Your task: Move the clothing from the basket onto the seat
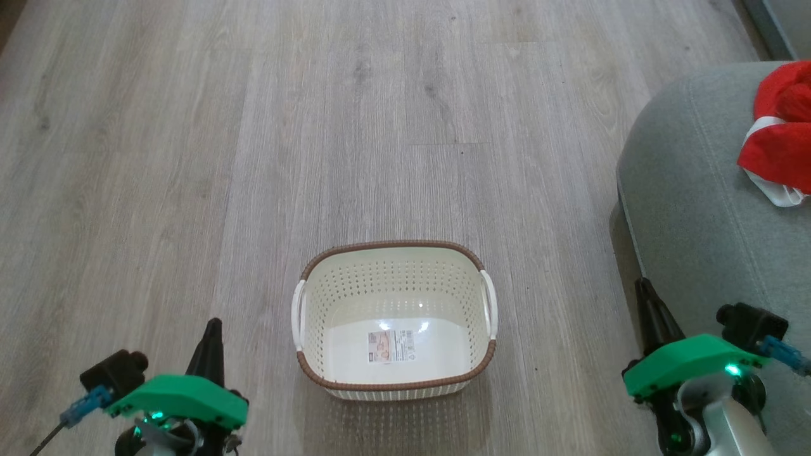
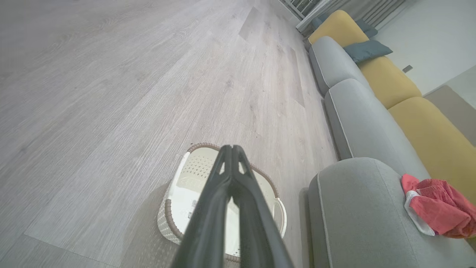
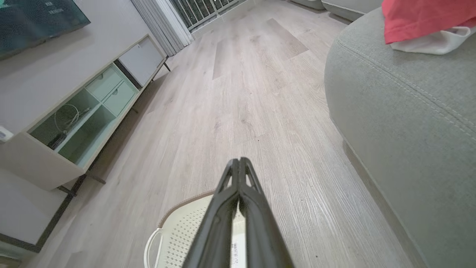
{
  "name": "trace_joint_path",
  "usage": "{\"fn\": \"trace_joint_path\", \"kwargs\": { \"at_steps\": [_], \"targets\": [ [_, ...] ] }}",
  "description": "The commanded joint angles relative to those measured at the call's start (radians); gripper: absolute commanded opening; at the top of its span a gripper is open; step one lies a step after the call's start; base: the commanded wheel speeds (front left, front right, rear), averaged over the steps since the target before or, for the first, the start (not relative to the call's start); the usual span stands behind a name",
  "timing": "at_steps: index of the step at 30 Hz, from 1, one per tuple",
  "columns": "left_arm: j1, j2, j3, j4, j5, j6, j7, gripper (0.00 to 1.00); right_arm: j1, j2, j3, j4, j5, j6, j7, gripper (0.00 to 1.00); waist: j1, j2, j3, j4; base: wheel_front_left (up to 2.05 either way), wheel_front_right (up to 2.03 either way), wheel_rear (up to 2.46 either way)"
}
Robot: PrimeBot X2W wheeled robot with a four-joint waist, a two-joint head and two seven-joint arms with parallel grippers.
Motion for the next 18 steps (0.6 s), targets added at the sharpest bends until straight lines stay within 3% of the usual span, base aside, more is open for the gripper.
{"fn": "trace_joint_path", "kwargs": {
  "at_steps": [1, 18],
  "targets": [
    [-0.043, 0.004, 0.020, -0.041, -0.031, -0.006, 0.009, 0.00, -0.026, 0.002, -0.001, -0.039, 0.038, 0.000, 0.006, 0.00, 0.0000, -0.0001, -0.001, 0.000, 0.00, 0.00, 0.00],
    [-0.044, 0.006, 0.042, -0.064, -0.209, -0.020, 0.057, 0.00, -0.020, 0.005, -0.018, -0.068, 0.250, 0.000, 0.056, 0.00, 0.0000, -0.0001, -0.006, -0.001, 0.00, 0.00, 0.00]
  ]
}}
